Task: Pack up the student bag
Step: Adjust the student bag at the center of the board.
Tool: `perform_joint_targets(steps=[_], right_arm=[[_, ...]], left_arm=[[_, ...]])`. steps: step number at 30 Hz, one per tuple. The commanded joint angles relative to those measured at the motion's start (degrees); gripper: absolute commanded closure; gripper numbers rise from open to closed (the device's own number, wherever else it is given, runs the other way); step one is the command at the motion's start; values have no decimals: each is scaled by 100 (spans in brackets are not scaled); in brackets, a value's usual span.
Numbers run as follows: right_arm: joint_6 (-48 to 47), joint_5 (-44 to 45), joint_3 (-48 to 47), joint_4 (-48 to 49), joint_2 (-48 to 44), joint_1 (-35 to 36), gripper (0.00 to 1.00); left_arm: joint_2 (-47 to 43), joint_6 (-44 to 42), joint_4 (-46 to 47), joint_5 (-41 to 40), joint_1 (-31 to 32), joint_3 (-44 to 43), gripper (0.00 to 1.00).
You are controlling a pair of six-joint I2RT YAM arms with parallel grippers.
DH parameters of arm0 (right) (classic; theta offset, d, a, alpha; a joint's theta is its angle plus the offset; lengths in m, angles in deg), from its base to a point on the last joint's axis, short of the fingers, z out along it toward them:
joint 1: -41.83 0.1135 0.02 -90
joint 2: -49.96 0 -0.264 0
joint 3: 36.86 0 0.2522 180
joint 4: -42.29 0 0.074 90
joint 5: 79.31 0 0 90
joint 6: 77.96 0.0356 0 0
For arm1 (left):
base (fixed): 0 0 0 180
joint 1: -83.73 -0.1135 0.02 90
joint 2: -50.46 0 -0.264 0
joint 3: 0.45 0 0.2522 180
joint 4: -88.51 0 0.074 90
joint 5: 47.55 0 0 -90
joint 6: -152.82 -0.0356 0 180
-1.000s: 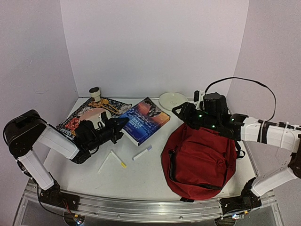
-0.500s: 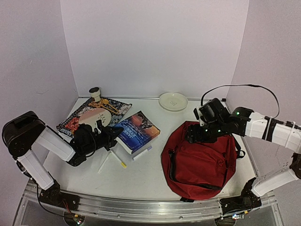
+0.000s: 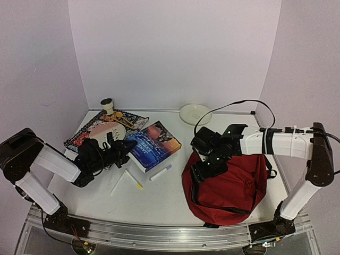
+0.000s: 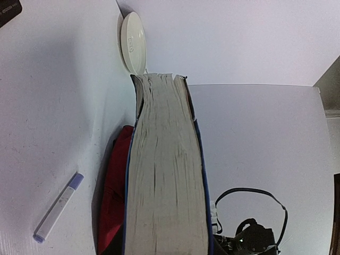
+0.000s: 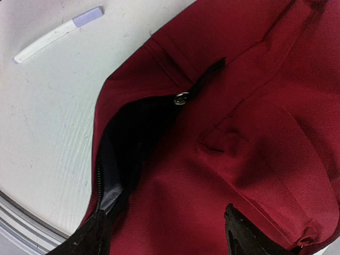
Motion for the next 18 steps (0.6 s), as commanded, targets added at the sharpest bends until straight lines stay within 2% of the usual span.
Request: perform_joint_targets(steps=[1, 12, 15, 18], right_arm=[[-68, 1, -442, -675, 282, 187, 29], [151, 91, -281, -897, 734, 365, 49], [128, 114, -357, -890, 896, 370, 58], [81, 221, -489, -893, 1052, 372, 73]], left_arm=[[-447, -10, 1262, 191, -95, -139, 100], [-525, -39, 1170, 289, -211, -124, 100], [-547, -53, 1153, 318, -230, -136, 100], [-617, -55, 1126, 330, -255, -107, 100]])
